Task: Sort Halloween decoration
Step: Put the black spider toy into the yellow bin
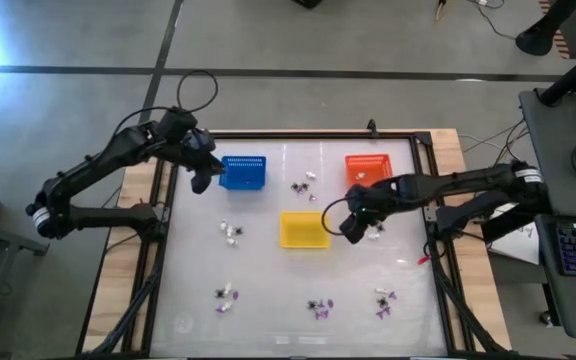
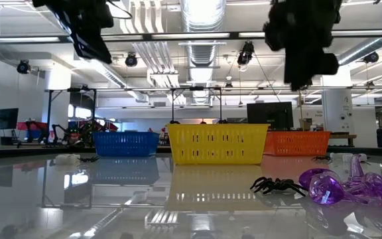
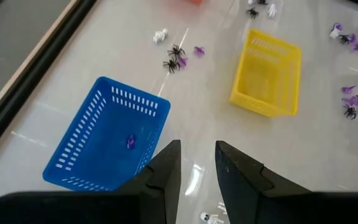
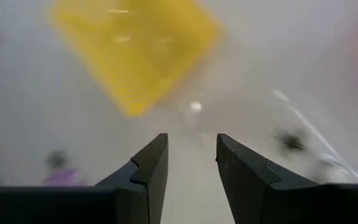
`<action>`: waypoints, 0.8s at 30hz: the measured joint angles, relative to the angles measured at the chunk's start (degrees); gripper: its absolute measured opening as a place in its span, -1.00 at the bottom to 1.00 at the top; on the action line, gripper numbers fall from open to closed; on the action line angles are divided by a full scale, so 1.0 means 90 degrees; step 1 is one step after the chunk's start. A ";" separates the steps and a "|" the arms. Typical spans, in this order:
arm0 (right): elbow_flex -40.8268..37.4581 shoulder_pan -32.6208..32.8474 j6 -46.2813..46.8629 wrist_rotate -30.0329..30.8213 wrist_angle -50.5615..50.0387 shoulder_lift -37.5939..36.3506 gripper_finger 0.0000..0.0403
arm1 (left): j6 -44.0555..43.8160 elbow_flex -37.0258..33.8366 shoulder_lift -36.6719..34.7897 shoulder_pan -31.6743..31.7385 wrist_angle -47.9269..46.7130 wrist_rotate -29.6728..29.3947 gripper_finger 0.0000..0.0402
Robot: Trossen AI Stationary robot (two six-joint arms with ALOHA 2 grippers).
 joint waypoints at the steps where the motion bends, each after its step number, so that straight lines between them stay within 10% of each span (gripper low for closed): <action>1: 0.0000 0.0002 0.0088 0.0134 -0.0201 0.0095 -0.37 | 0.0014 0.0000 -0.0013 0.0000 0.0000 0.0000 -0.59; 24: -0.0322 -0.0191 -0.2208 0.0181 -0.0742 0.1731 -0.37 | 0.0346 -0.0036 -0.0070 -0.0002 -0.0452 0.0000 -0.59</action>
